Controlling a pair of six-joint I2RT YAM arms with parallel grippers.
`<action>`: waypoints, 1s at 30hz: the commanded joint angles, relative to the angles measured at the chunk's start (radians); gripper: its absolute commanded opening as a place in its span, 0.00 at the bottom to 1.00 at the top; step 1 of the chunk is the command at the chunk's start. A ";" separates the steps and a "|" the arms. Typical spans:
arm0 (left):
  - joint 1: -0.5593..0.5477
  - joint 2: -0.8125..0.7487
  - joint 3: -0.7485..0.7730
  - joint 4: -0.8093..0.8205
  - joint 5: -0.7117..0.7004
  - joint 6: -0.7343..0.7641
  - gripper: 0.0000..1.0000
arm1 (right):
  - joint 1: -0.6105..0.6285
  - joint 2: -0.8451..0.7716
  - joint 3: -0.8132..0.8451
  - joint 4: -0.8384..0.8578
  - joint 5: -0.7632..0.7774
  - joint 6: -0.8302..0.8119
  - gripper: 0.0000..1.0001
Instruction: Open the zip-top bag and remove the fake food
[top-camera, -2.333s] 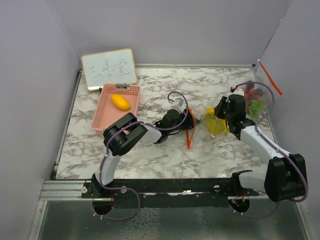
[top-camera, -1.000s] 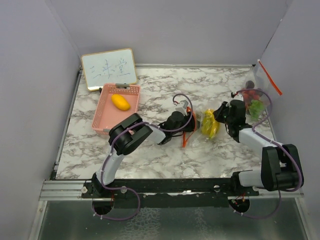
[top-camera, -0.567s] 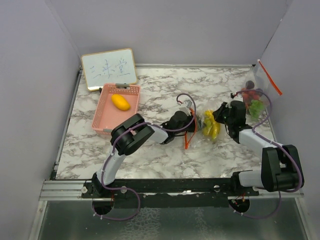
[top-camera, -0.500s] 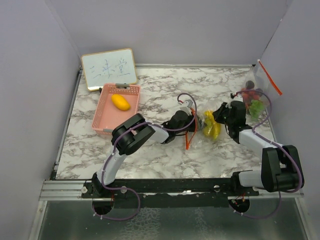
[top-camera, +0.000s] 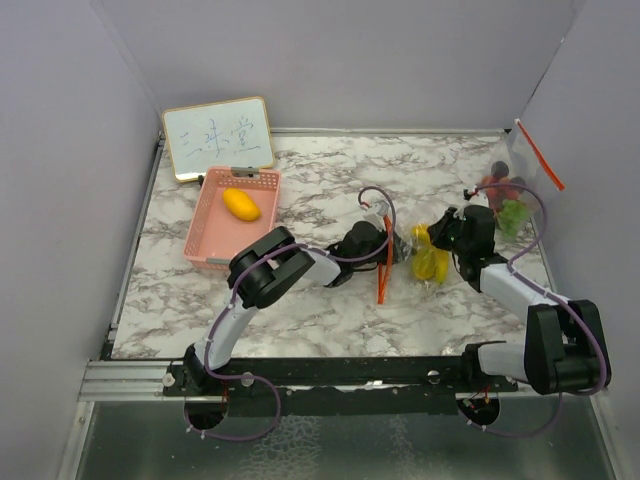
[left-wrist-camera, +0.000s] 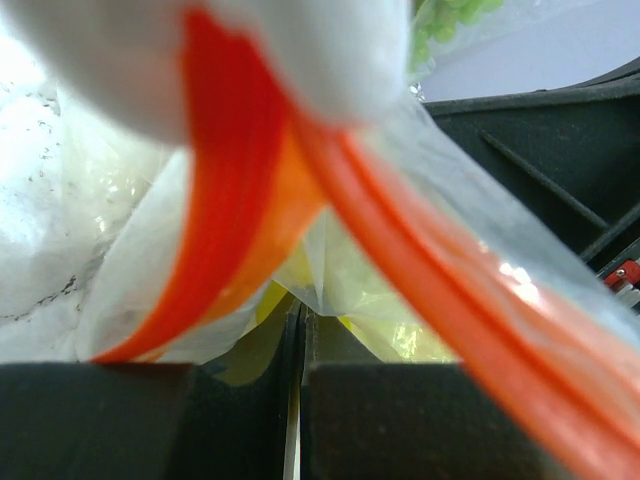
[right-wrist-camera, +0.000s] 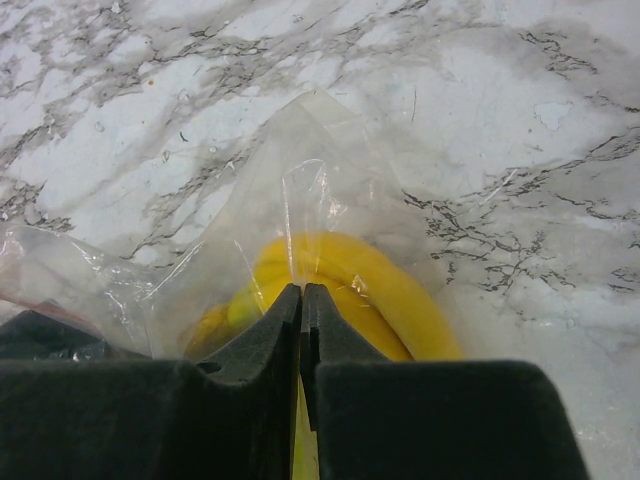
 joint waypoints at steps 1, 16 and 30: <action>-0.009 -0.024 -0.038 0.012 0.045 0.003 0.00 | 0.010 -0.014 -0.018 -0.097 -0.020 0.002 0.04; 0.043 -0.181 -0.222 0.035 0.059 0.028 0.00 | 0.009 -0.037 -0.013 -0.099 -0.011 0.006 0.02; 0.028 -0.150 -0.197 0.040 0.079 0.005 0.11 | 0.009 -0.270 -0.050 -0.279 0.030 0.066 0.43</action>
